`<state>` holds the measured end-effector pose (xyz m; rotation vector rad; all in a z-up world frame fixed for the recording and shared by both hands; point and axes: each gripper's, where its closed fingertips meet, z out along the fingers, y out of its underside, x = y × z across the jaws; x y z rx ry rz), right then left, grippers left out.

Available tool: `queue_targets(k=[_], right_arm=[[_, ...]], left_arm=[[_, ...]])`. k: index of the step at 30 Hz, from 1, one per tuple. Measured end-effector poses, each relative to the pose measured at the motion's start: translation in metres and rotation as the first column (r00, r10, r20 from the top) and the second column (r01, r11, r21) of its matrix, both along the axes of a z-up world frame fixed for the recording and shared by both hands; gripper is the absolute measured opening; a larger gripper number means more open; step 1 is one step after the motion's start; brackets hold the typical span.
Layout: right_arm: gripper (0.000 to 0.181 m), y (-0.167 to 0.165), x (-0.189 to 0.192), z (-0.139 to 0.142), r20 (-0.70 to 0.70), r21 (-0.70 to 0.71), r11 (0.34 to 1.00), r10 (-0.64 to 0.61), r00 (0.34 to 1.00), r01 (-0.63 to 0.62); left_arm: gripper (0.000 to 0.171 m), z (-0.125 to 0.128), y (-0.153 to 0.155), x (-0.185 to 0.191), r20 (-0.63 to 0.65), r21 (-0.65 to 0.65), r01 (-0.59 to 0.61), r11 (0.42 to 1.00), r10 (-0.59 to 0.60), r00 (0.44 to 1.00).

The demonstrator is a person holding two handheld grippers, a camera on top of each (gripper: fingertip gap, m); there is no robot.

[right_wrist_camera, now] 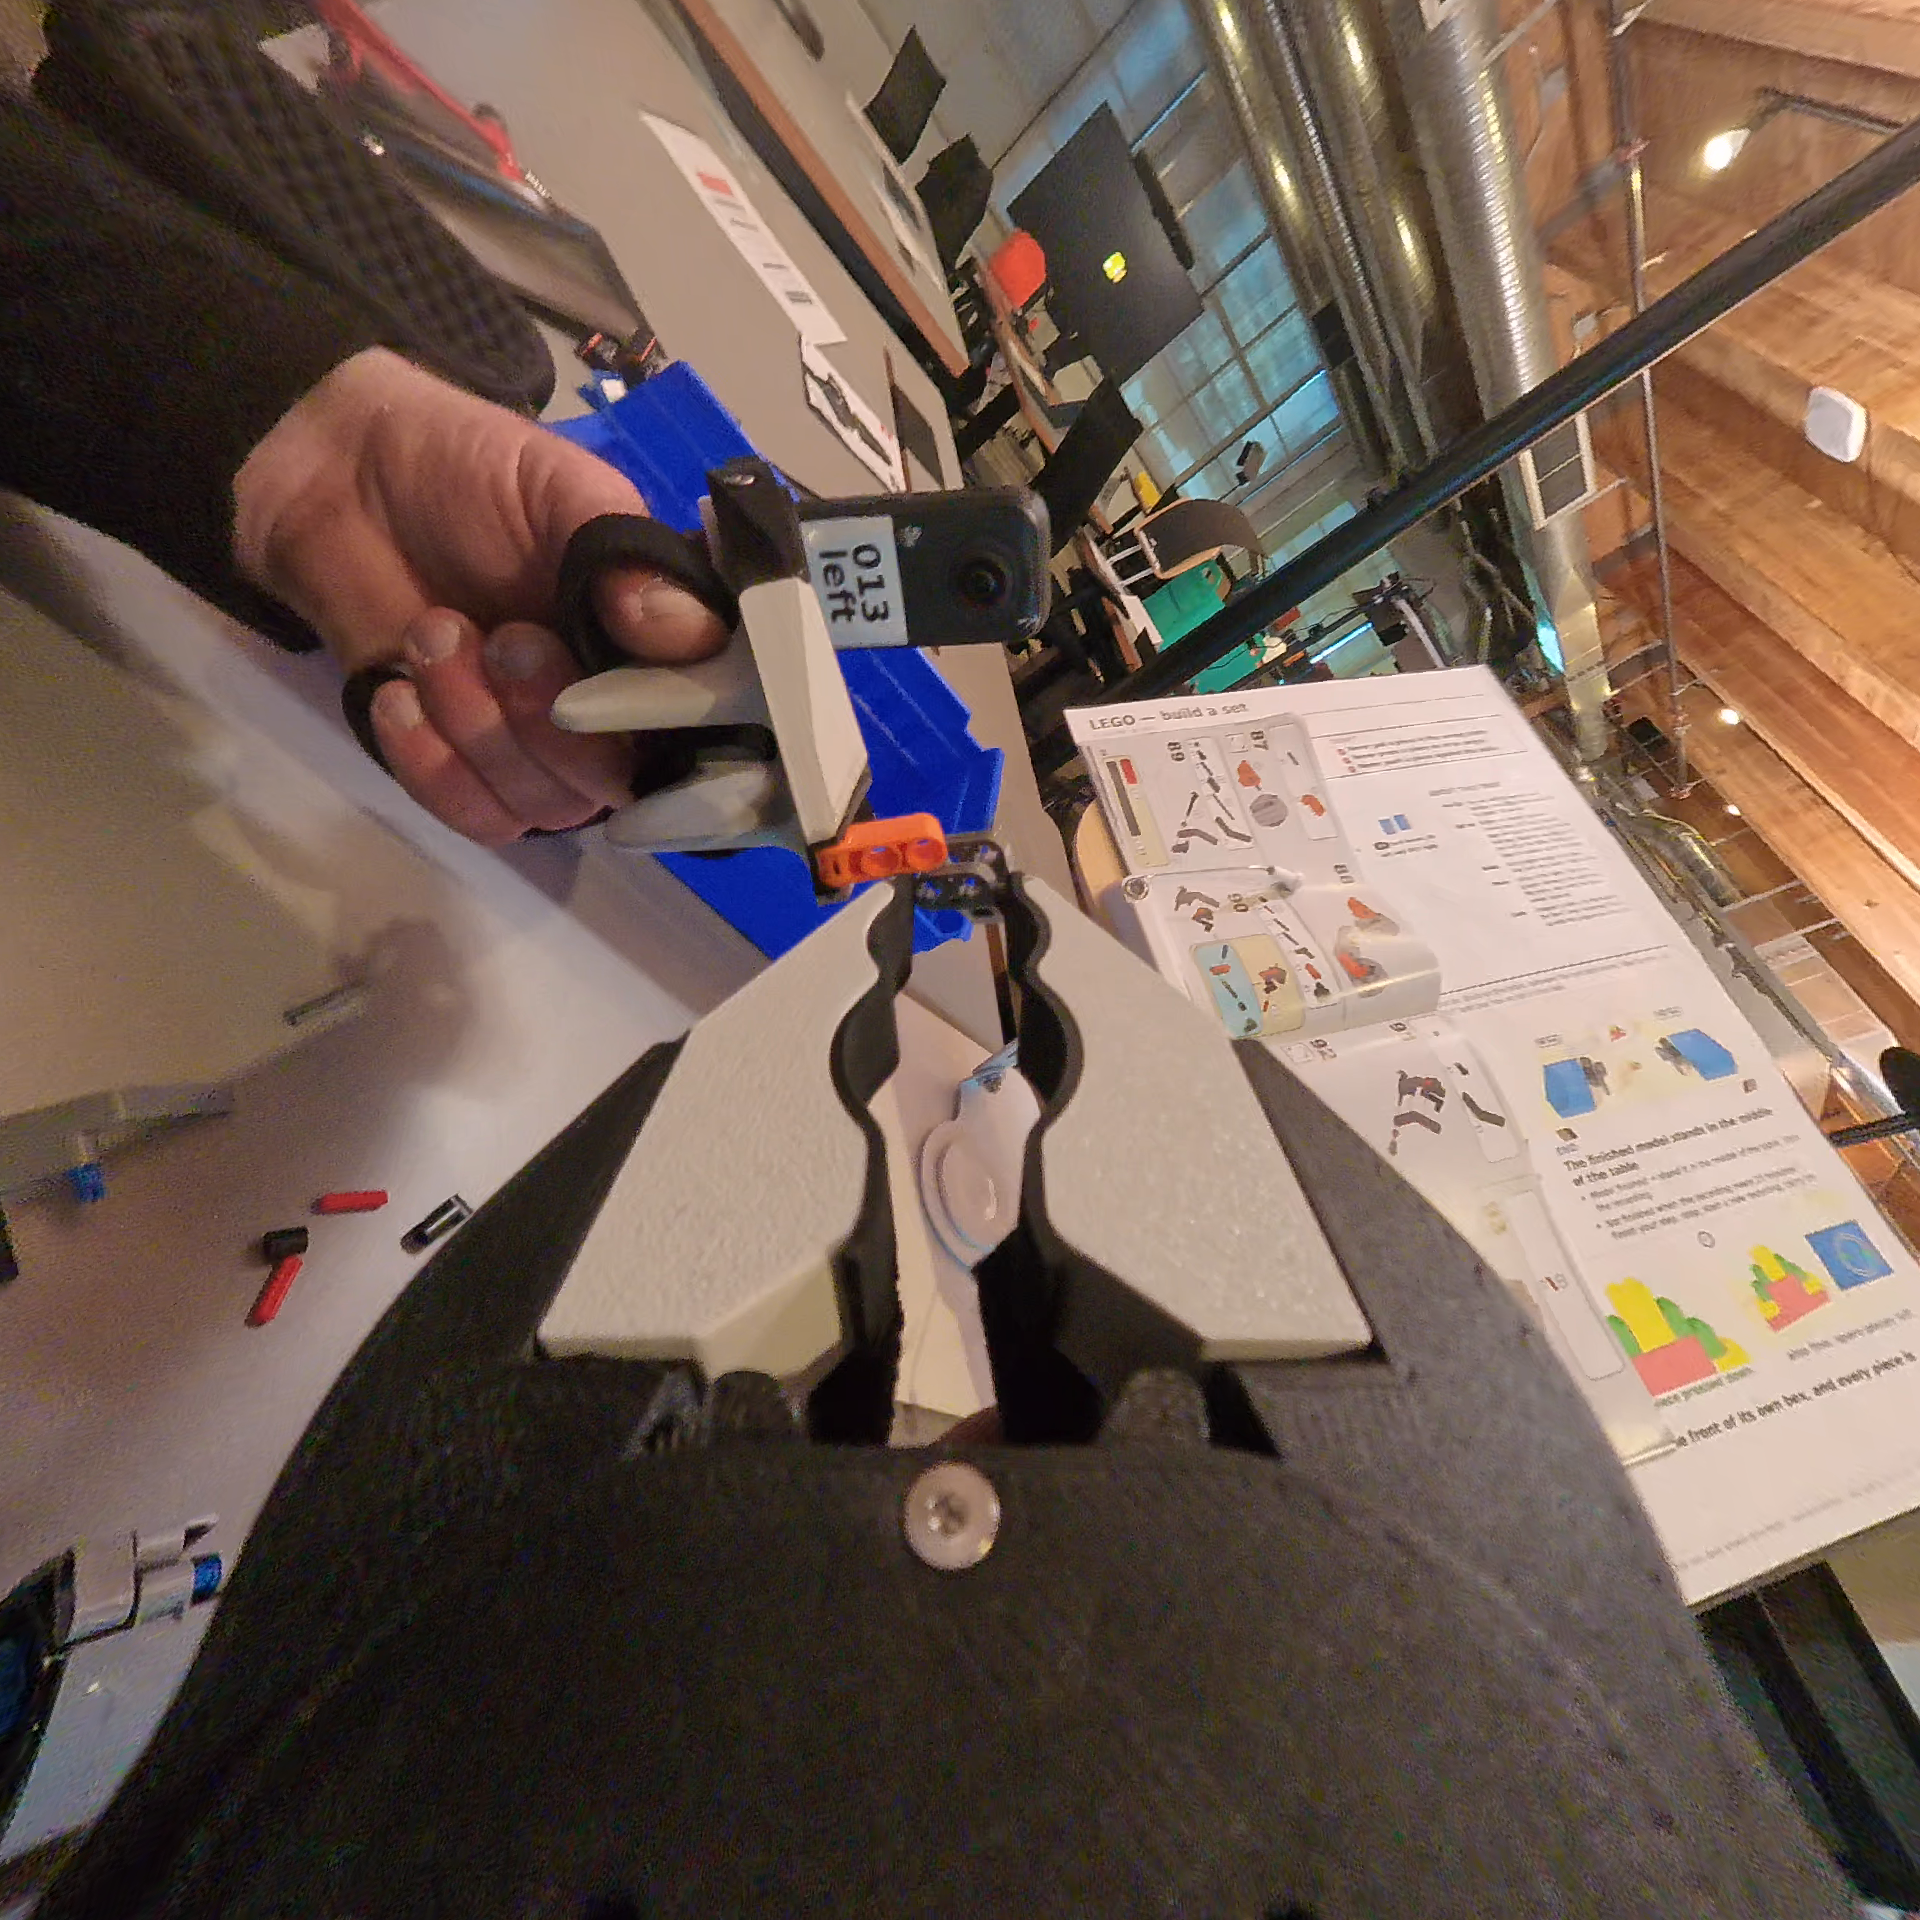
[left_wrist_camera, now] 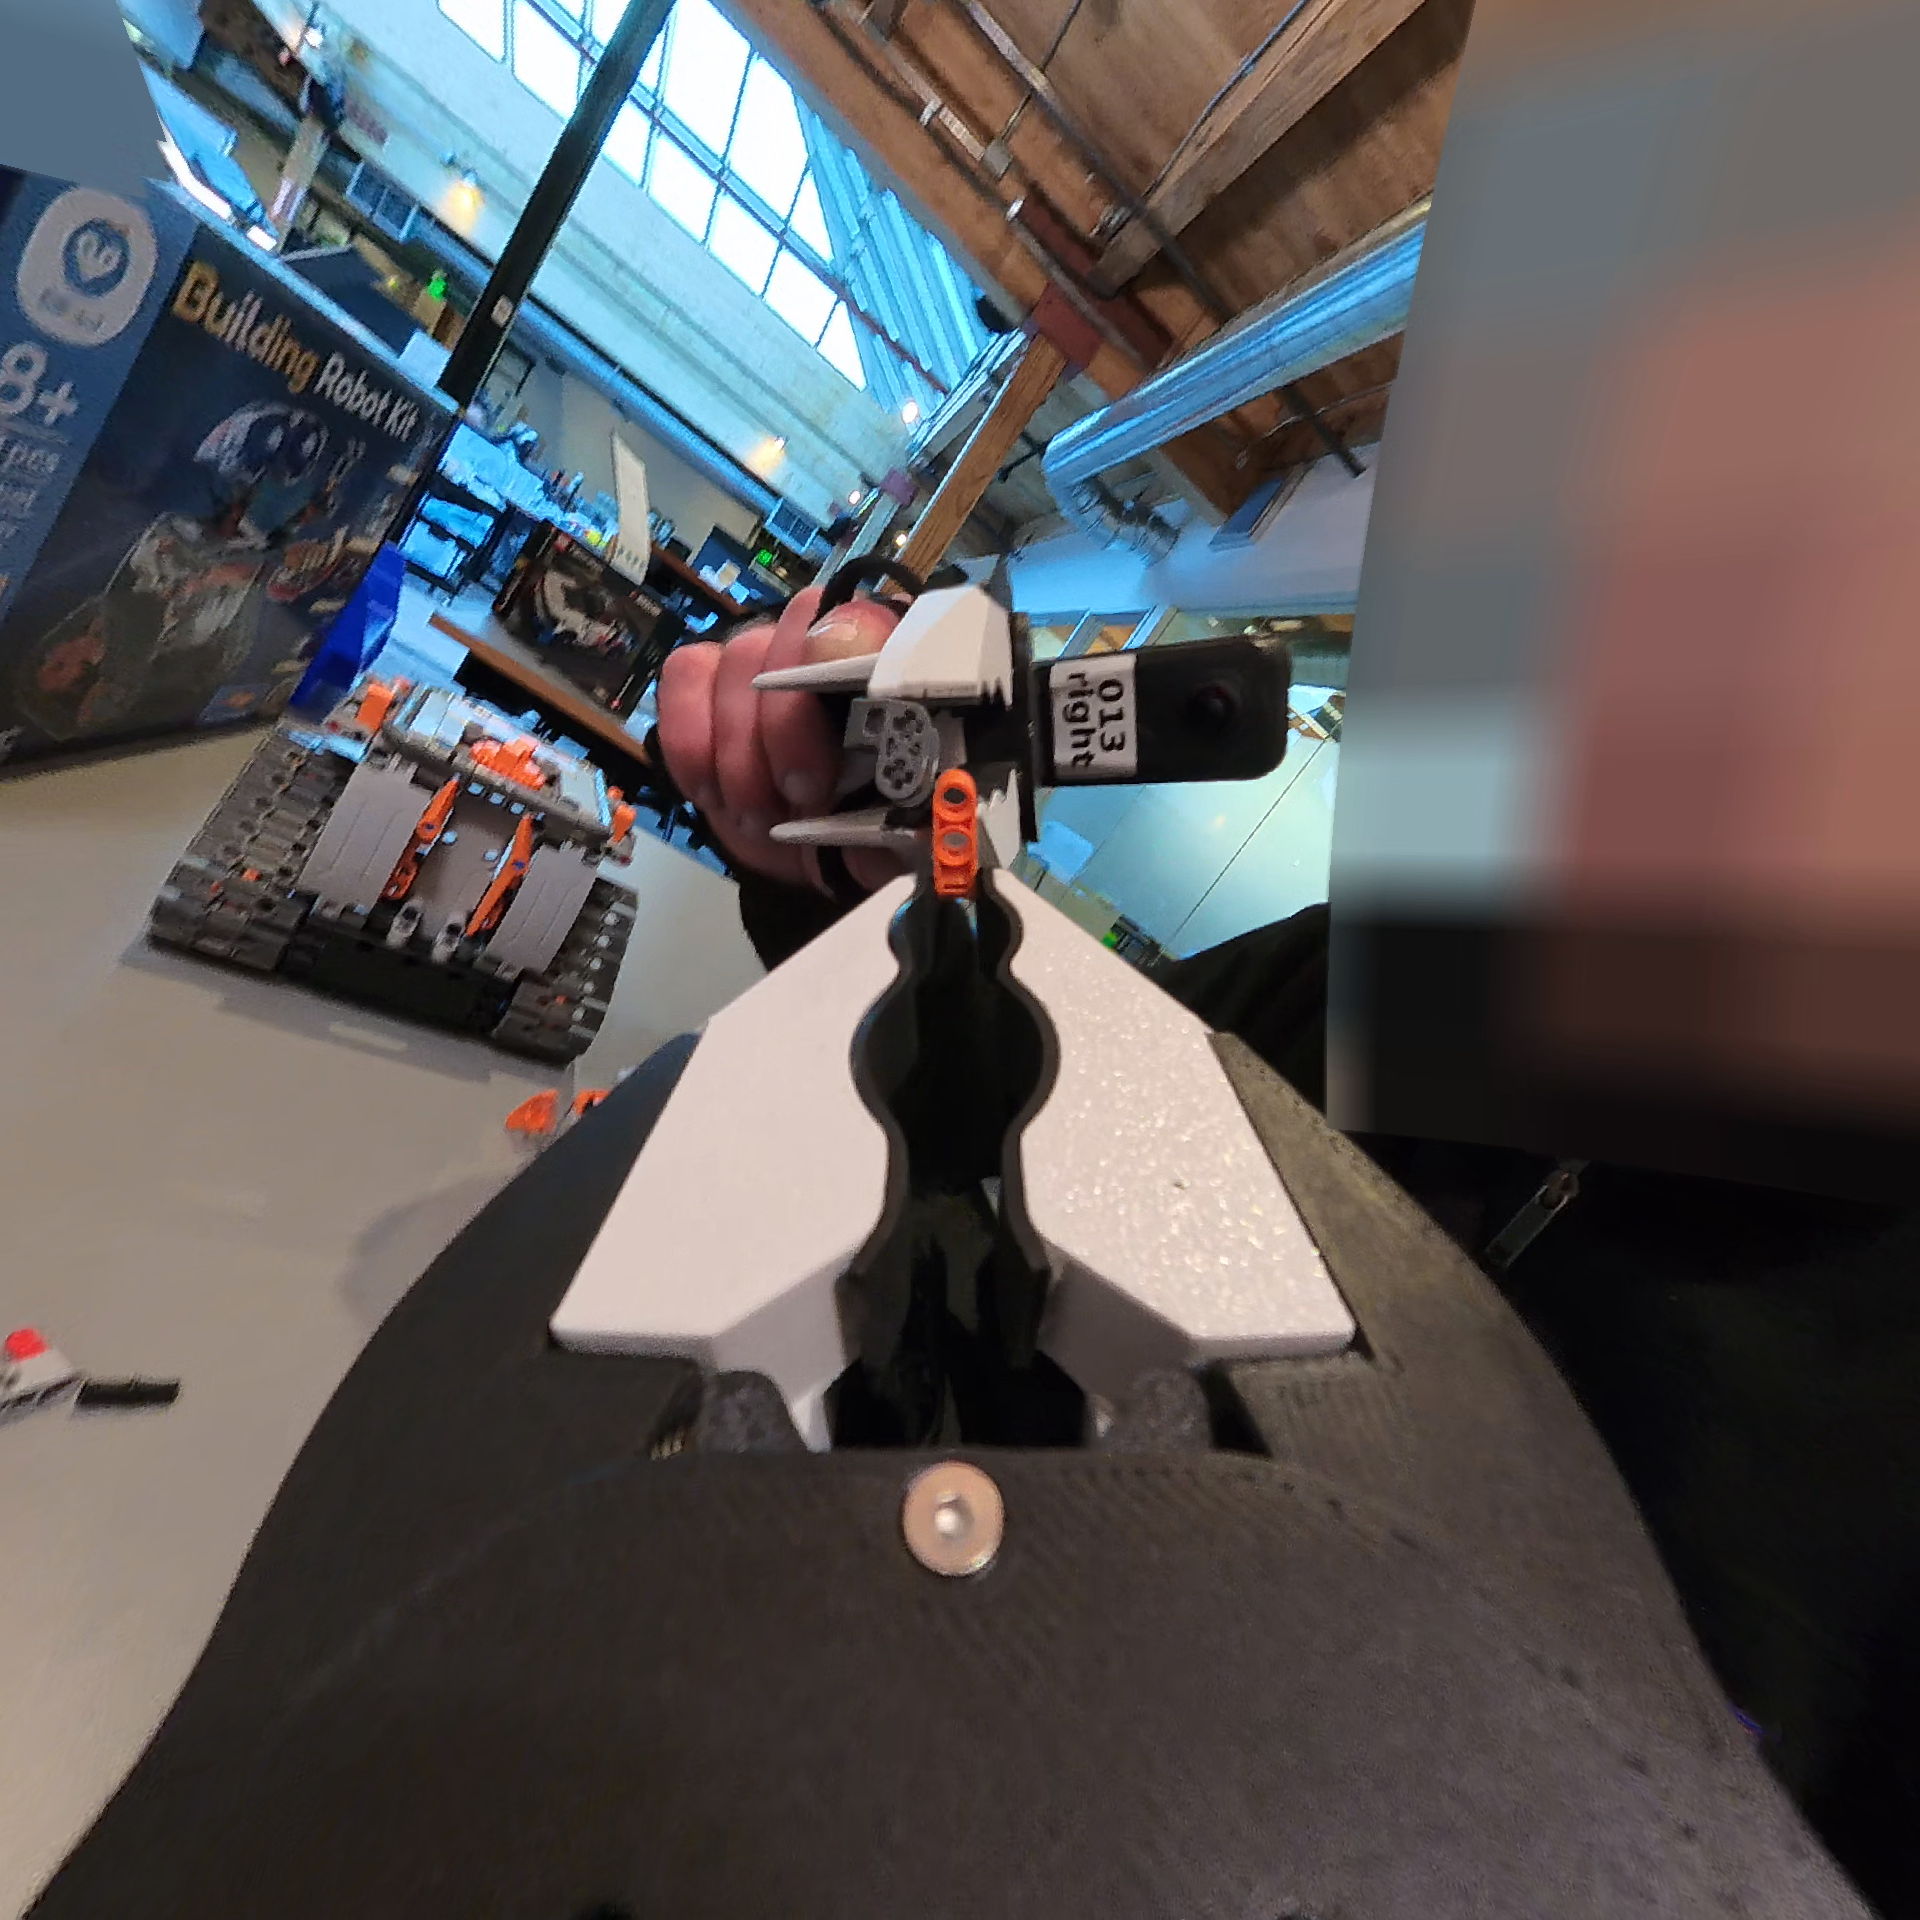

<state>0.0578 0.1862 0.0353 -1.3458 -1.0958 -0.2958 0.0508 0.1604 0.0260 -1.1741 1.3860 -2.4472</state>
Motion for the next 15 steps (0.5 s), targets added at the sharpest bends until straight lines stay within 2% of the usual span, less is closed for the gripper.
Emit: queue_targets(k=[7,15], right_arm=[[0.014,0.004,-0.001,-0.017,0.012,-0.066,0.998,0.015,1.000,-0.014],[0.015,0.011,-0.002,-0.050,-0.003,-0.208,0.978,0.037,0.999,-0.037]], left_arm=[[0.005,-0.015,0.001,0.001,-0.058,0.013,0.001,1.000,0.000,0.998],[0.005,-0.046,0.006,0.001,-0.165,0.069,-0.025,0.997,0.036,0.986]])
